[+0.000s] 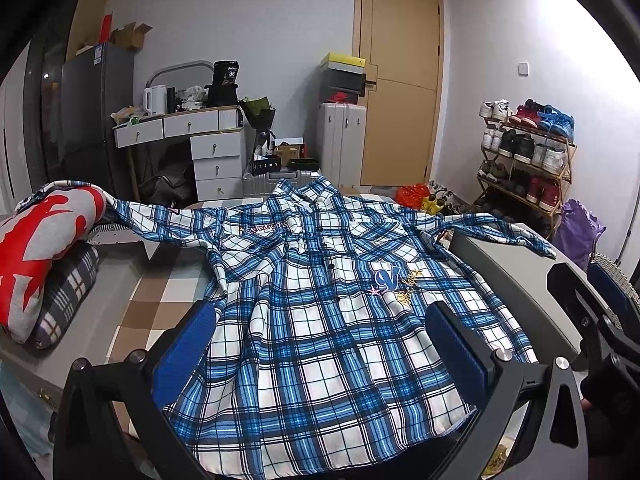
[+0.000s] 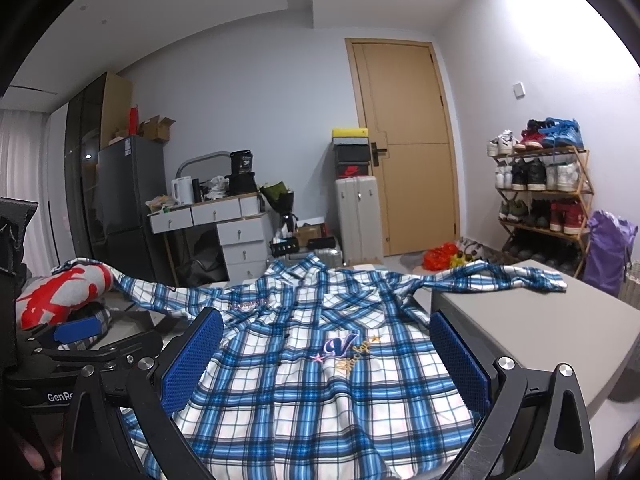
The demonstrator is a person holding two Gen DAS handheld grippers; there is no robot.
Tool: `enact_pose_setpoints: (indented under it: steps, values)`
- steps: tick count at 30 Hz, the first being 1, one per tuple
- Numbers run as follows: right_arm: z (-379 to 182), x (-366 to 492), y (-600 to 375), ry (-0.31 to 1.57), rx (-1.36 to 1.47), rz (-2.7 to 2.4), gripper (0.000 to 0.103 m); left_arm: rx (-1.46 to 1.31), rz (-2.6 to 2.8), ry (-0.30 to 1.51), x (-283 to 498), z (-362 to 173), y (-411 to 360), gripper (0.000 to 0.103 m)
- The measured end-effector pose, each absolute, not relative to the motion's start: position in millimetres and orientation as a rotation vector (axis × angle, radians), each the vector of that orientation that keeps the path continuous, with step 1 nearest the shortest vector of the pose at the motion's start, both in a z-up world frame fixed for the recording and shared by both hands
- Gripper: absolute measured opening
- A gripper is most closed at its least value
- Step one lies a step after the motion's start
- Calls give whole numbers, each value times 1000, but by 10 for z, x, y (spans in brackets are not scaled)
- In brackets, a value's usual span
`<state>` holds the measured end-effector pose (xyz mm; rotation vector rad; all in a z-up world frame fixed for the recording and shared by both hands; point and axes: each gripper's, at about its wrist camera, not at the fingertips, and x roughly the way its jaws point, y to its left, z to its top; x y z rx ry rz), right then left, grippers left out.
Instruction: Fold large clothes
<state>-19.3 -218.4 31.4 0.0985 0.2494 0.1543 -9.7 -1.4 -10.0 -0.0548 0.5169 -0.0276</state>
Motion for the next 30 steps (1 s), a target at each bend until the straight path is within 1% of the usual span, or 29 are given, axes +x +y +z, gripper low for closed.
enact_pose_setpoints:
  steps: [12,16,22,25,30]
  values:
    - [285,-141,-2242,268,111,151,103,-43,-30,535,-47,-179,-47,102]
    - [236,13,-2404,302,162,190,103,-41,-40,560,69,-275,-40,102]
    - [203,533,-3166,396,327,218,103,-28,-82,633,248,-510,-57,102]
    - [138,992,-3749,515,393,269,103,-13,-99,649,277,-641,-96,102]
    - [6,1720,-4912,666,546,113,103,-12,-146,724,403,-892,-202,102]
